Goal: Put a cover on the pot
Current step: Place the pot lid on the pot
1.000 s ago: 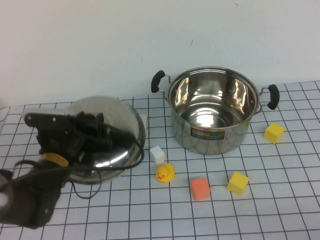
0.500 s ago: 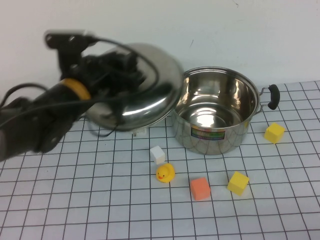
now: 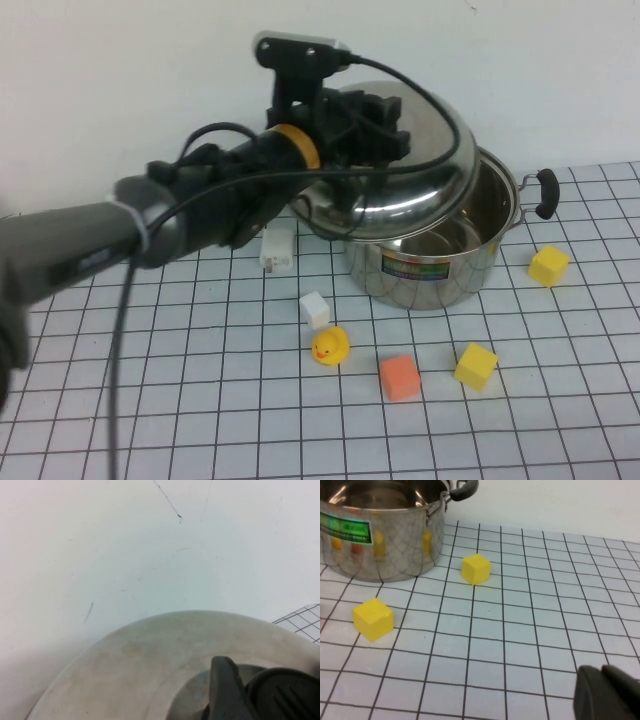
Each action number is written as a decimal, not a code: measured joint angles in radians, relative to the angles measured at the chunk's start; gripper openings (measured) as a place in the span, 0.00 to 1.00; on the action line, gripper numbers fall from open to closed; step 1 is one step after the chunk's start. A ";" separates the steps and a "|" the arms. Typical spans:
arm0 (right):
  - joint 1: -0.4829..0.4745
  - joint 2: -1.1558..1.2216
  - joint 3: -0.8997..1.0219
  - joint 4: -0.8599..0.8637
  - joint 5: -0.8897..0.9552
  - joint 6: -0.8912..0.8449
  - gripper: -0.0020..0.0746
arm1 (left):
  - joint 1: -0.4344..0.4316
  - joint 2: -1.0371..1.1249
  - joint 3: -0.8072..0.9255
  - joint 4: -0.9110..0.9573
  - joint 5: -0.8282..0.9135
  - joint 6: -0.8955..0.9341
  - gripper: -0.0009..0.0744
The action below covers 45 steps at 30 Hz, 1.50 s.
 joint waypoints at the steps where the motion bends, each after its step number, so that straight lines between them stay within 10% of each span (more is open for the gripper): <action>1: 0.000 0.000 0.000 0.000 0.000 0.000 0.04 | -0.006 0.019 -0.025 0.000 0.007 0.000 0.43; 15: 0.000 0.000 0.000 0.000 0.000 0.000 0.04 | -0.065 0.320 -0.427 0.076 0.244 -0.026 0.43; 45: 0.000 0.000 0.000 0.000 0.000 0.000 0.04 | -0.093 0.398 -0.468 0.098 0.065 0.072 0.43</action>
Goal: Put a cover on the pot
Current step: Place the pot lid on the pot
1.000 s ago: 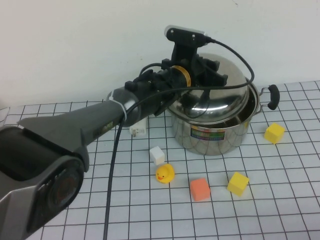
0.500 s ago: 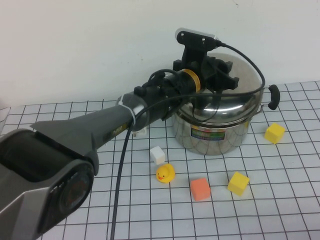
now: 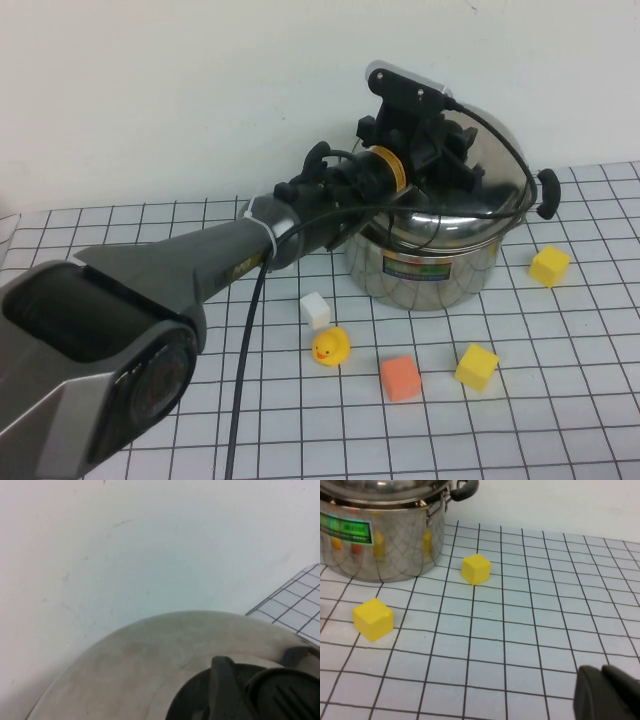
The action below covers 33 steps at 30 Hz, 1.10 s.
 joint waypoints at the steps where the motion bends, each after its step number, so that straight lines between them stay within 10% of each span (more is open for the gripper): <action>1: 0.000 0.000 0.000 0.000 0.000 0.000 0.04 | 0.000 0.005 0.000 0.000 -0.011 0.015 0.43; 33: 0.000 0.000 0.000 0.000 0.000 0.000 0.04 | 0.019 -0.043 -0.002 -0.138 -0.007 0.166 0.43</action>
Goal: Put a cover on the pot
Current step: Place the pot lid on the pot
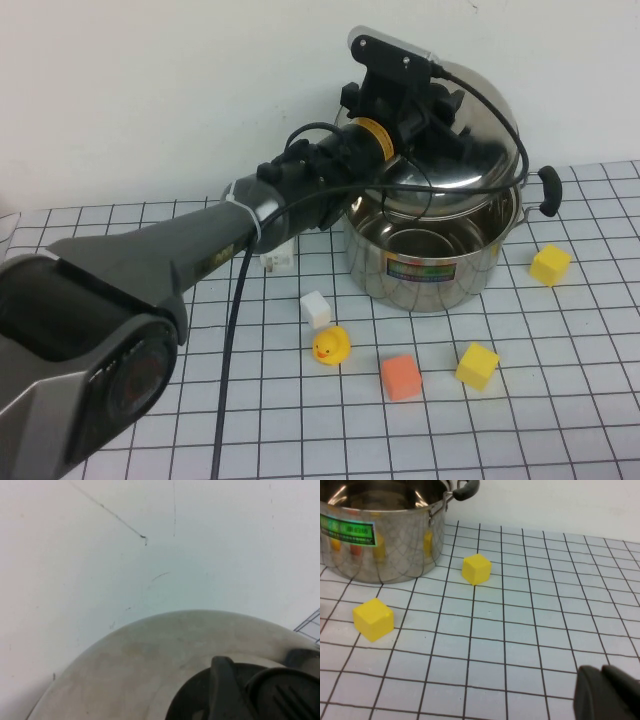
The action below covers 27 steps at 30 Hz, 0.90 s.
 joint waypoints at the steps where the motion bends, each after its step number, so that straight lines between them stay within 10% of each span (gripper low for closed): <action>1: 0.000 0.000 0.000 0.000 0.000 0.000 0.04 | 0.000 0.002 0.000 -0.011 -0.007 0.020 0.43; 27: 0.000 0.000 0.000 0.000 0.000 0.000 0.04 | -0.002 0.061 0.032 -0.127 -0.139 0.112 0.43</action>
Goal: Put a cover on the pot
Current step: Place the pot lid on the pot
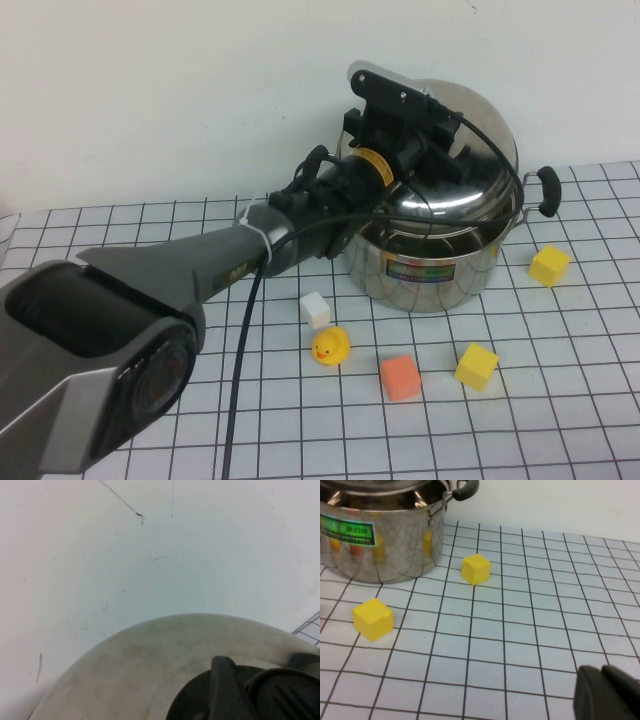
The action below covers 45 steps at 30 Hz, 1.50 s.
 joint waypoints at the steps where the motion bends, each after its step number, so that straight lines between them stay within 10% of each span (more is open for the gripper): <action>1: 0.000 0.000 0.000 0.000 0.000 0.000 0.04 | 0.000 0.002 0.002 0.000 0.000 -0.005 0.43; 45: 0.000 0.000 0.000 0.000 0.000 0.000 0.04 | -0.019 0.015 0.002 0.265 0.169 -0.331 0.43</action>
